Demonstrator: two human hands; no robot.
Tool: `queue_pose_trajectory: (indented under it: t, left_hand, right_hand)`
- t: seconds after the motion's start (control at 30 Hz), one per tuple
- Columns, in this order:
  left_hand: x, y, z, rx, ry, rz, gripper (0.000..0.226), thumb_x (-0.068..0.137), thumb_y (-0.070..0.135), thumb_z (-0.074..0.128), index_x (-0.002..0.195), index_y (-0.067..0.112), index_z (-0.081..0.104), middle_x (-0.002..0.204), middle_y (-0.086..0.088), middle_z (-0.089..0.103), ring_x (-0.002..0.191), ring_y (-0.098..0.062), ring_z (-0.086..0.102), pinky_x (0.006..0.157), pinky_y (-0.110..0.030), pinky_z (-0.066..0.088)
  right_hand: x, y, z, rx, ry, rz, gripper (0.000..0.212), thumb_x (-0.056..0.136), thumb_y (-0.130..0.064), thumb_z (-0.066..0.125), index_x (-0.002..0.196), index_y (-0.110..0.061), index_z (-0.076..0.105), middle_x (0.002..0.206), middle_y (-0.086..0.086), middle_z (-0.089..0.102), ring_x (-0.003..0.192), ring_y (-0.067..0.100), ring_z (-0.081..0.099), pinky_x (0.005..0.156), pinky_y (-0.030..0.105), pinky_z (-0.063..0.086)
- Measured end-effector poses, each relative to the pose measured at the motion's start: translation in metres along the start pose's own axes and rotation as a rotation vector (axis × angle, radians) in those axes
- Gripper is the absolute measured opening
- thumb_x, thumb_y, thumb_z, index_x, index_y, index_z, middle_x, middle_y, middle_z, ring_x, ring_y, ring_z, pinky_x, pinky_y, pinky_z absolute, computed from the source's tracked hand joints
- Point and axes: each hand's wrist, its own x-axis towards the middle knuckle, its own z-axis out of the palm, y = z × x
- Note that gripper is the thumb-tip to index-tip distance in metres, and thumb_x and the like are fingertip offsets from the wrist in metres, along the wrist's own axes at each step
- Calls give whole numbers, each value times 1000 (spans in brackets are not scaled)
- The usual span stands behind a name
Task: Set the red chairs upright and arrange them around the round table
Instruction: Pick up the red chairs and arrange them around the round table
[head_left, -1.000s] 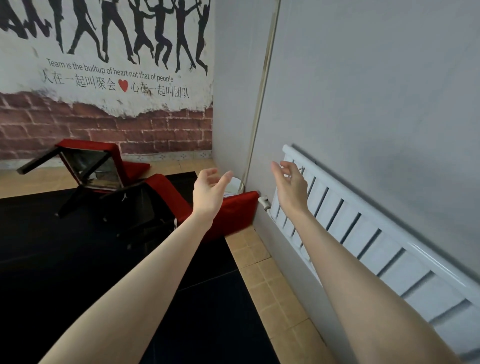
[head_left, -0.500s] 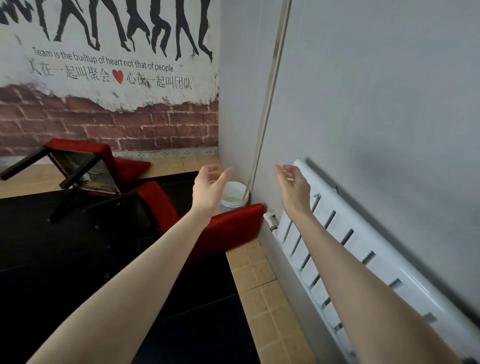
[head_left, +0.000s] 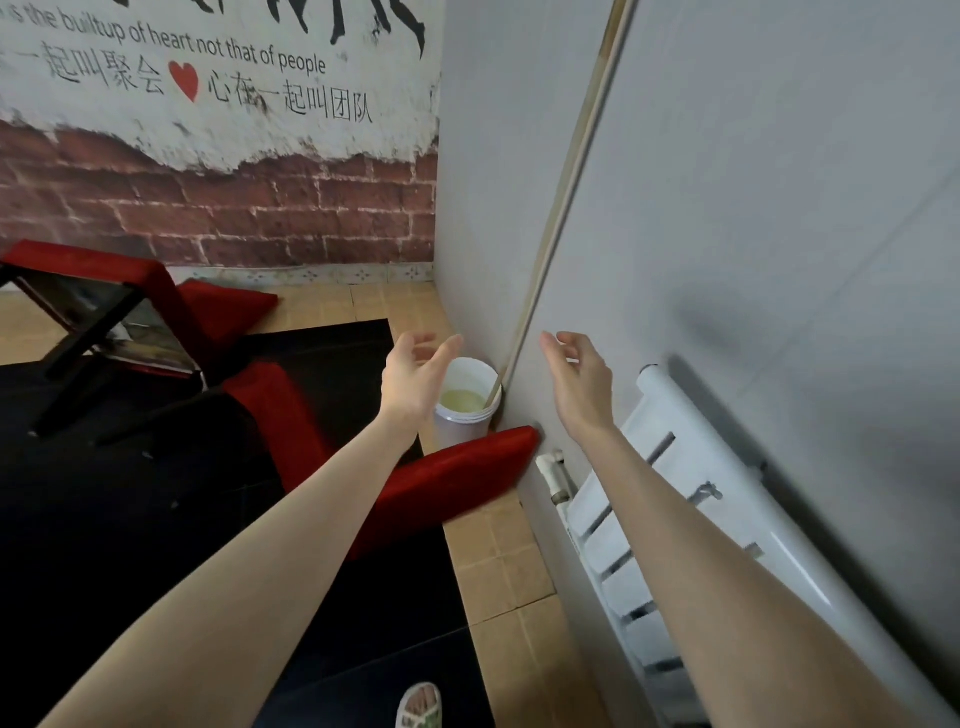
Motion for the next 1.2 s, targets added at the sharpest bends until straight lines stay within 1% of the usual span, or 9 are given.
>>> queue_pose_trajectory:
  t: [0.17, 0.3, 0.4, 0.57, 0.7, 0.93, 1.0, 1.1, 1.2]
  left_hand:
    - [91, -21, 22, 20, -22, -84, 49, 90, 42, 65, 129, 15, 53, 115, -3, 65, 106, -19, 62, 96, -38, 51]
    - [135, -50, 38, 45, -35, -168, 51, 90, 42, 66, 130, 14, 52, 114, -3, 64, 106, -18, 62, 92, -35, 51]
    - [158, -73, 46, 63, -30, -227, 51, 89, 44, 66, 128, 15, 52, 111, -2, 64, 105, -18, 62, 93, -35, 51]
    - [192, -106, 59, 116, -14, -291, 50, 91, 43, 64, 131, 15, 51, 110, 1, 61, 105, -17, 60, 94, -35, 50]
    - [223, -133, 82, 135, 0, -350, 53, 90, 46, 64, 132, 16, 51, 111, 2, 60, 105, -16, 60, 87, -30, 50]
    - [263, -185, 126, 180, 6, -463, 54, 89, 48, 64, 132, 17, 52, 114, 0, 62, 105, -17, 61, 91, -35, 52]
    - [274, -203, 137, 178, 17, -495, 54, 88, 49, 64, 131, 17, 52, 114, -1, 63, 106, -17, 61, 93, -36, 52]
    - [284, -231, 148, 170, 17, -548, 52, 89, 49, 63, 130, 18, 53, 114, 0, 63, 107, -17, 61, 96, -39, 51]
    - [288, -264, 155, 170, -1, -600, 48, 89, 49, 63, 126, 20, 54, 112, 1, 64, 105, -16, 62, 88, -32, 51]
  right_hand:
    - [78, 20, 40, -19, -11, 67, 41, 92, -48, 57, 121, -19, 59, 106, -10, 59, 96, 8, 56, 77, 18, 37]
    - [119, 55, 59, -57, -16, 136, 32, 92, -50, 58, 112, -25, 58, 98, -15, 58, 95, 9, 56, 74, 15, 37]
    - [140, 81, 72, -63, -42, 186, 44, 92, -51, 57, 122, -19, 59, 107, -6, 60, 97, 12, 56, 77, 20, 37]
    - [171, 114, 91, -54, -79, 249, 66, 77, -63, 51, 125, -19, 59, 104, -11, 58, 92, 6, 55, 71, 12, 35]
    - [205, 153, 100, -84, -126, 312, 50, 90, -54, 56, 125, -18, 58, 94, -25, 53, 90, -3, 54, 72, 9, 35]
    - [251, 215, 122, -95, -185, 420, 24, 94, -47, 57, 103, -25, 58, 98, -13, 61, 90, -3, 56, 68, 5, 37]
    - [262, 234, 131, -106, -204, 436, 26, 95, -46, 56, 107, -24, 58, 96, -18, 59, 89, -2, 56, 66, 2, 37]
    - [270, 264, 141, -115, -217, 469, 38, 95, -43, 58, 122, -16, 60, 107, -8, 62, 97, 7, 58, 69, 2, 37]
    - [274, 293, 150, -162, -232, 498, 45, 95, -44, 57, 129, -15, 57, 111, -7, 58, 92, 3, 53, 62, -4, 36]
